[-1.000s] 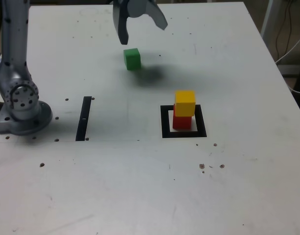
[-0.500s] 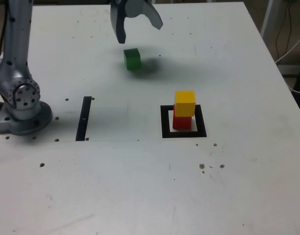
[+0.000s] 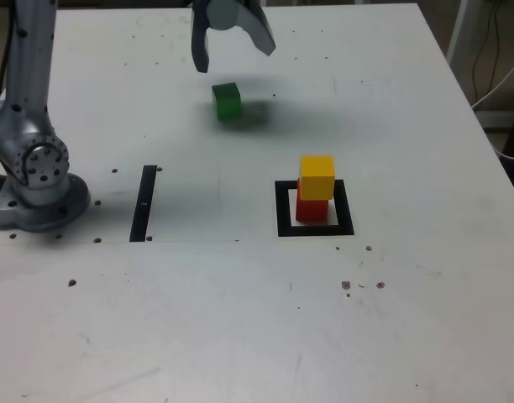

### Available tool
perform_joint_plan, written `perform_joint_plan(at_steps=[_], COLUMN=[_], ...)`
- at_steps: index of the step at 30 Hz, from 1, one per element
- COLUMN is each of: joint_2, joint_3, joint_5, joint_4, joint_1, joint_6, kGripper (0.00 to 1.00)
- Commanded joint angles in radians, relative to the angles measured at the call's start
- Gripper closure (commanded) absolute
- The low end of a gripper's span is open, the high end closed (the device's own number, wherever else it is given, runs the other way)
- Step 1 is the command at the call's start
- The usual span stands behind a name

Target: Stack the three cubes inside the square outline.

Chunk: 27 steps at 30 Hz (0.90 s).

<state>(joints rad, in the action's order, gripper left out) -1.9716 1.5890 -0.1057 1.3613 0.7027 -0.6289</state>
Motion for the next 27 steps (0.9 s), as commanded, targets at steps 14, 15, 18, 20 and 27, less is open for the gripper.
perform_joint_plan(at_steps=[14, 15, 18, 20, 27], joint_2=[-0.027, -0.032, -0.048, -0.057, -0.086], joint_3=[-0.094, -0.102, -0.128, -0.142, -0.178], joint_5=[0.012, 0.013, 0.018, 0.019, 0.029], joint_4=[-0.086, -0.094, -0.122, -0.138, -0.183], joint_1=[0.022, 0.023, 0.023, 0.023, 0.023], joint_6=[0.049, 0.051, 0.058, 0.061, 0.065], kGripper=[0.01, 0.01, 0.01, 0.01, 0.01])
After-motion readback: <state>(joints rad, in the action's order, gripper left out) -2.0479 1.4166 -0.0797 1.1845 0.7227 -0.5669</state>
